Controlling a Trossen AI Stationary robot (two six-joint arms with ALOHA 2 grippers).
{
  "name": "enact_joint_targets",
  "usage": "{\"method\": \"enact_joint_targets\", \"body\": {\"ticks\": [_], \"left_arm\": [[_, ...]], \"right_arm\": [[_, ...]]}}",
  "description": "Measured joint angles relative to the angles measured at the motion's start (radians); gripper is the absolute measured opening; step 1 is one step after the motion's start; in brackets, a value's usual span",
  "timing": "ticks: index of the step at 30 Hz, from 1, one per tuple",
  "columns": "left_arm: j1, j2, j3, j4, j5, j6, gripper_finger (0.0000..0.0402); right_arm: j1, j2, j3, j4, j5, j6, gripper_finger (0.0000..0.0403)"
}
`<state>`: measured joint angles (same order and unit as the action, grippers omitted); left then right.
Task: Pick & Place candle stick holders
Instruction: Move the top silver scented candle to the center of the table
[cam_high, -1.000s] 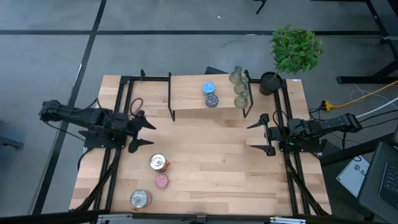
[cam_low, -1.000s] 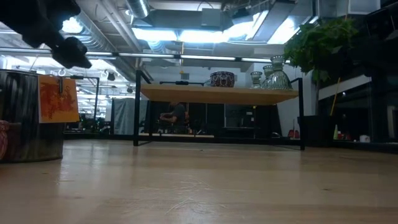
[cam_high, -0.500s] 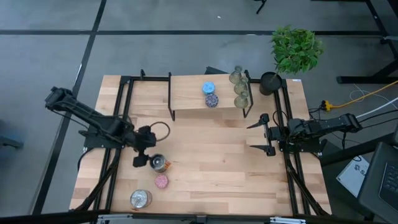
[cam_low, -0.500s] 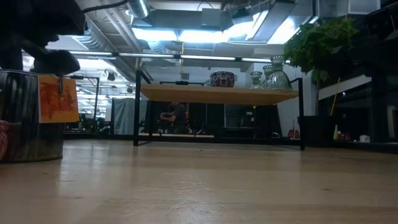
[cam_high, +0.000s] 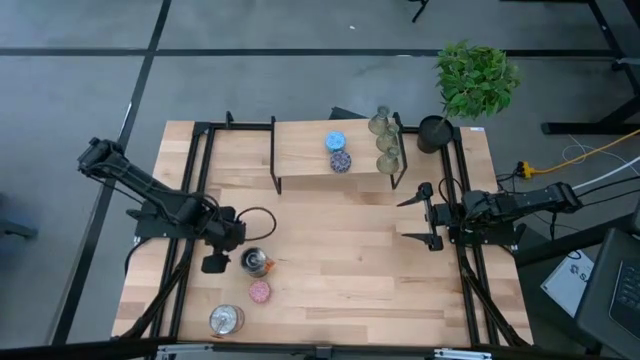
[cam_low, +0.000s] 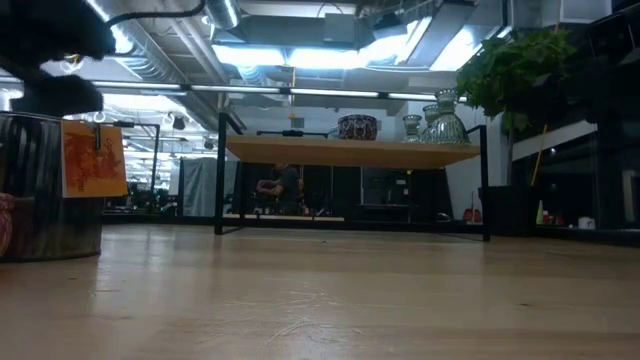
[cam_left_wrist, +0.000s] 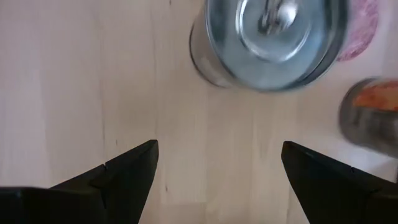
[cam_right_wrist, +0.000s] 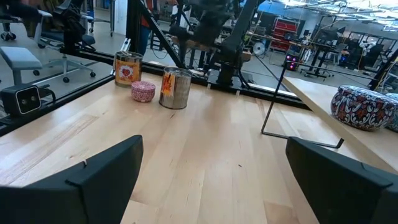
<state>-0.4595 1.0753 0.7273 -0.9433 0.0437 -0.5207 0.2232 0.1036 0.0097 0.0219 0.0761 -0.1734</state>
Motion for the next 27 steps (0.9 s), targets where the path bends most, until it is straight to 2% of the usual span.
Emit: {"method": "enact_joint_targets", "body": {"ticks": [6, 14, 19, 27], "left_arm": [[-0.075, 0.103, -0.033, 0.066, -0.023, -0.061, 0.0338], [-0.123, 0.256, -0.034, 0.300, -0.046, -0.143, 0.0338], [-0.062, 0.311, -0.034, 0.377, -0.062, -0.212, 0.0338], [0.106, 0.329, -0.034, 0.533, -0.077, -0.197, 0.0338]], "right_arm": [[0.000, 0.000, 0.000, 0.000, 0.000, 0.000, 0.0398], [0.000, 0.000, 0.000, 0.000, 0.000, 0.000, 0.0398], [0.000, 0.000, 0.000, 0.000, 0.000, 0.000, 0.0398], [0.000, 0.000, 0.000, 0.000, 0.000, 0.000, 0.0398]]}}
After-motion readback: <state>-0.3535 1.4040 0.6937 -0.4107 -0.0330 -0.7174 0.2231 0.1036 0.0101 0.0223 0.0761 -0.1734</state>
